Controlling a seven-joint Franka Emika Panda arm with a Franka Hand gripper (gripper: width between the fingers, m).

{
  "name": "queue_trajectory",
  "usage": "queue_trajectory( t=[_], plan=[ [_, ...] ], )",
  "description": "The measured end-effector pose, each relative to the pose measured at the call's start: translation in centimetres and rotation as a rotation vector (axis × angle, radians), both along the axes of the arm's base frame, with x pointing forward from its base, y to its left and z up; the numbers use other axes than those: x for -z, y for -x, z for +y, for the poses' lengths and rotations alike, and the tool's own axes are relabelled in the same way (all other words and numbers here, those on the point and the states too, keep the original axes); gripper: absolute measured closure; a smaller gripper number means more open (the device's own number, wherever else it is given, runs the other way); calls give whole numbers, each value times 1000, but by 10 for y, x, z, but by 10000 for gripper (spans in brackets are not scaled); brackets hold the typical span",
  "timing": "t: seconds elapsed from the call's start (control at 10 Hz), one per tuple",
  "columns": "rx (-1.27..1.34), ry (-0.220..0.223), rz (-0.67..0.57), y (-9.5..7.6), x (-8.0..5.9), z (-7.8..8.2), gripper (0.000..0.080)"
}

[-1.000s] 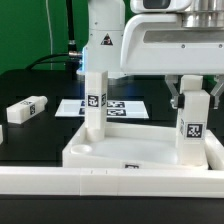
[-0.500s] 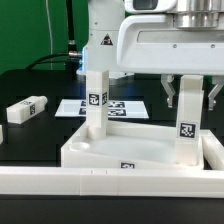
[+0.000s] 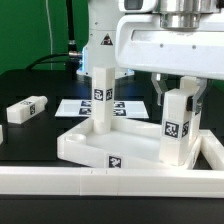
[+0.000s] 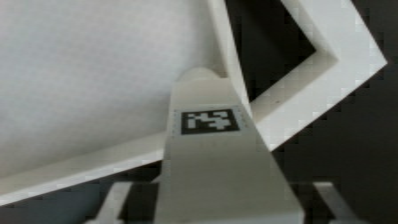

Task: Assemble desk

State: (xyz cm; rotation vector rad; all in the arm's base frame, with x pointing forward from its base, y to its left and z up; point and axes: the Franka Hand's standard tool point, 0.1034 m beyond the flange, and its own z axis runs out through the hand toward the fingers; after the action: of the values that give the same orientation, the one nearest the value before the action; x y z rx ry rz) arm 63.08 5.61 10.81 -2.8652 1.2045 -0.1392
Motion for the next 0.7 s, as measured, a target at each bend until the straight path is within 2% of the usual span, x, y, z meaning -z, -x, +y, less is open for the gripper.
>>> queue_trajectory(
  t=[0.1,0.2,0.3,0.4,0.6,0.7],
  plan=[
    [2,-1,-1,0,0,0,370],
    [0,-1,-1,0,0,0,370],
    [-5,-1,-2,0,-1,1,240],
    [-36,-8,-13,0,-13,1,169],
    [-84,-31,-38,15,-45,-3,155],
    [-105,-41,-51,24,-61,-13,155]
  ],
)
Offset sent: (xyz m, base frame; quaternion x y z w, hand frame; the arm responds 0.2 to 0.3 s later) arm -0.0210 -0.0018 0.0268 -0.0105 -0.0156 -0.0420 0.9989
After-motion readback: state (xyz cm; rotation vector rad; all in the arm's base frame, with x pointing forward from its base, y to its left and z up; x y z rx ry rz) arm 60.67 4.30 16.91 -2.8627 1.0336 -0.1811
